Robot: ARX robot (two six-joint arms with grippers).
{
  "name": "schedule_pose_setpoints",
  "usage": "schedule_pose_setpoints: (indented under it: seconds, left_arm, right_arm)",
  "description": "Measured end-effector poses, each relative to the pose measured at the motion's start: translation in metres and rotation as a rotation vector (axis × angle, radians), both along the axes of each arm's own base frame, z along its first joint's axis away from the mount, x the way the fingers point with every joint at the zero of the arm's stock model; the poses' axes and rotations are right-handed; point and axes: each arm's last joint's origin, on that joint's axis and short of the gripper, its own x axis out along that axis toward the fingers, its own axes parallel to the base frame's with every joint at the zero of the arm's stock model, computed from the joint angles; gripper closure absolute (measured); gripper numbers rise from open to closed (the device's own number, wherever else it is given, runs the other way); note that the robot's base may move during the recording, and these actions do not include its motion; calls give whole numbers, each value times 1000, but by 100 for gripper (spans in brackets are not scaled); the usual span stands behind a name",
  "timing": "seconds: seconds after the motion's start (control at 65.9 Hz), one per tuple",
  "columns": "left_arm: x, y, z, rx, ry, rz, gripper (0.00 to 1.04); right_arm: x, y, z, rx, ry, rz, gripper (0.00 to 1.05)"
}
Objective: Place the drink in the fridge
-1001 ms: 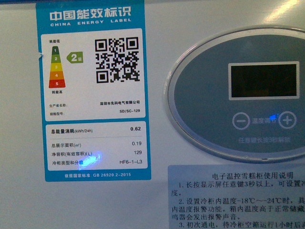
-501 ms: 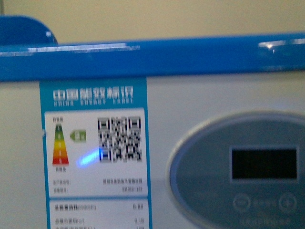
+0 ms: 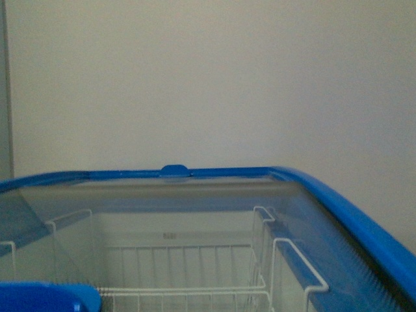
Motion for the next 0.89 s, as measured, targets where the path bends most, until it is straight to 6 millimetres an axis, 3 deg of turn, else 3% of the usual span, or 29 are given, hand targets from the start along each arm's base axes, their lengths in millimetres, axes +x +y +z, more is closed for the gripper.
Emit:
schedule_pose_setpoints:
  seconds: [0.485, 0.592, 0.652, 0.743, 0.895]
  left_arm:
    - [0, 0, 0, -3, 5, -1, 8]
    - [9, -1, -3, -175, 194, -136, 8]
    - [19, -3, -2, -180, 217, -209, 8]
    - [41, -7, 9, -65, 174, -375, 8]
    - [75, -17, 16, 333, 80, -634, 8]
  right_arm:
    - [0, 0, 0, -1, -1, 0, 68]
    - [0, 0, 0, -1, -1, 0, 68]
    - [0, 0, 0, -1, -1, 0, 68]
    - [0, 0, 0, -1, -1, 0, 68]
    - [0, 0, 0, -1, -1, 0, 68]
